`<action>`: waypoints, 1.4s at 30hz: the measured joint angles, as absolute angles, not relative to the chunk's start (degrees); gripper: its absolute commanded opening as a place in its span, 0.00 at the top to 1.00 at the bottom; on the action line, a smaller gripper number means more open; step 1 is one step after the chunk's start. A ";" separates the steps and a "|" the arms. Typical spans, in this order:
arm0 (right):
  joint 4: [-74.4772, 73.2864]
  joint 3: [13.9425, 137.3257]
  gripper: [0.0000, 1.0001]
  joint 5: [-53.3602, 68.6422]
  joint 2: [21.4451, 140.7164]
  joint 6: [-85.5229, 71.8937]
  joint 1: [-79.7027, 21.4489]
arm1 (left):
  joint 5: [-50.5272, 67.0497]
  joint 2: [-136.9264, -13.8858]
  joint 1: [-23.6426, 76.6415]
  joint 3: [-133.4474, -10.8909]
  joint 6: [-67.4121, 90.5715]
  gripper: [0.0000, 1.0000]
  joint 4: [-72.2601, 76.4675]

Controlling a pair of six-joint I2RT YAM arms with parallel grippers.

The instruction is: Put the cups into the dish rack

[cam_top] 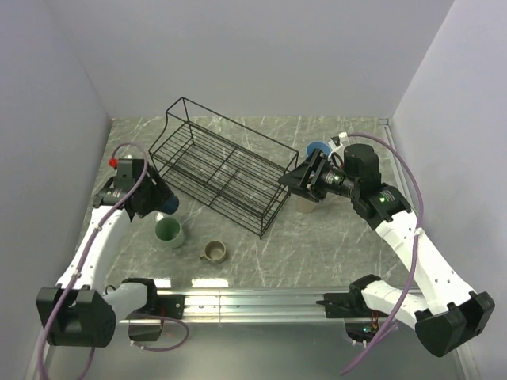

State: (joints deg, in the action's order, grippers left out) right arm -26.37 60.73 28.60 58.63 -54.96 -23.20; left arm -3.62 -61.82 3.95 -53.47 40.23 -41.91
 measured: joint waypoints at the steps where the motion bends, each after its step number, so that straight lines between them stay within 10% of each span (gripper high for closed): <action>1: -26.70 60.73 0.39 28.73 58.70 -54.72 -23.20 | -2.52 -62.15 2.15 -52.03 40.86 1.00 -40.47; 27: -29.28 57.30 0.41 29.78 59.22 -53.08 -23.20 | 3.60 -77.17 -7.42 -42.48 59.59 1.00 -11.03; 42: -29.89 56.99 0.42 27.59 59.42 -51.31 -23.18 | -8.80 -72.27 -4.43 -72.25 38.76 1.00 -34.35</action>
